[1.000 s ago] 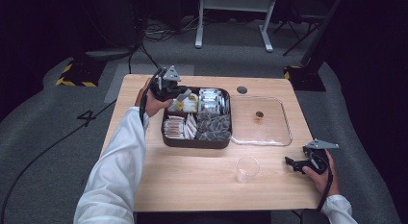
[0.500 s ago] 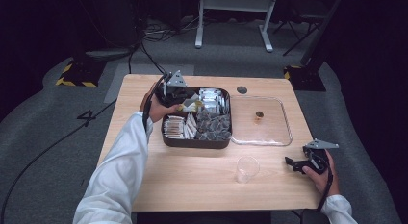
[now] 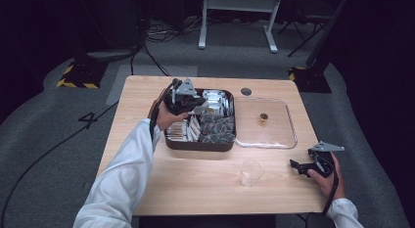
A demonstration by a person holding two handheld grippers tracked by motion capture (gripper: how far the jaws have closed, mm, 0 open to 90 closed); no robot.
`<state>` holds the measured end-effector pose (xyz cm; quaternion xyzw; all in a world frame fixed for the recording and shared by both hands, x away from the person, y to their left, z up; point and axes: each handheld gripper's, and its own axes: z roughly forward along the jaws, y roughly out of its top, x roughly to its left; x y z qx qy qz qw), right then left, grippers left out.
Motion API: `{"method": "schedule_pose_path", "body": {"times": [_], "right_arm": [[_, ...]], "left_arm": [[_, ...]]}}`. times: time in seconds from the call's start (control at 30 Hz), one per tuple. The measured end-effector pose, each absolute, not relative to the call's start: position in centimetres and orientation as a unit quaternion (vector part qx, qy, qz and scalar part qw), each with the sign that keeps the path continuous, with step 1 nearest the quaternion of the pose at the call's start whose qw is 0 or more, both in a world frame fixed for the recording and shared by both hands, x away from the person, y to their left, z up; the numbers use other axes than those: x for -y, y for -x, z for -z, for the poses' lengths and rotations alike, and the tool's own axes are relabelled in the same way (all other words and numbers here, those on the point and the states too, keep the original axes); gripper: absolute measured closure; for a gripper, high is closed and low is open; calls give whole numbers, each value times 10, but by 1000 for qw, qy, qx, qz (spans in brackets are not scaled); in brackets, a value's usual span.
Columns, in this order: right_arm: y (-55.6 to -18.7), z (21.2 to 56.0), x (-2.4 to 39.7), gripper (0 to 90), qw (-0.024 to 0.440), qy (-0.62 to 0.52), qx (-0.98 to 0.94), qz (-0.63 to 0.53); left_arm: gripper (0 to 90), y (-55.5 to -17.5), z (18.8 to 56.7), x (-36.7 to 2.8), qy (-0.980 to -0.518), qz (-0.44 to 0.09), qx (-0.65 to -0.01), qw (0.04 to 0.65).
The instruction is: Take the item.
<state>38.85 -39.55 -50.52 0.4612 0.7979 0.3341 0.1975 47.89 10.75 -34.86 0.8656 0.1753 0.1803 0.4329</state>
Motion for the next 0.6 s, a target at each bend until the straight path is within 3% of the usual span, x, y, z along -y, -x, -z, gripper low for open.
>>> {"method": "schedule_pose_path", "body": {"times": [0.6], "right_arm": [[-388,505,395,20,198,-462,-798,-334]], "left_arm": [[900,-447,343,-71,-876,-158,-114,441]]}}
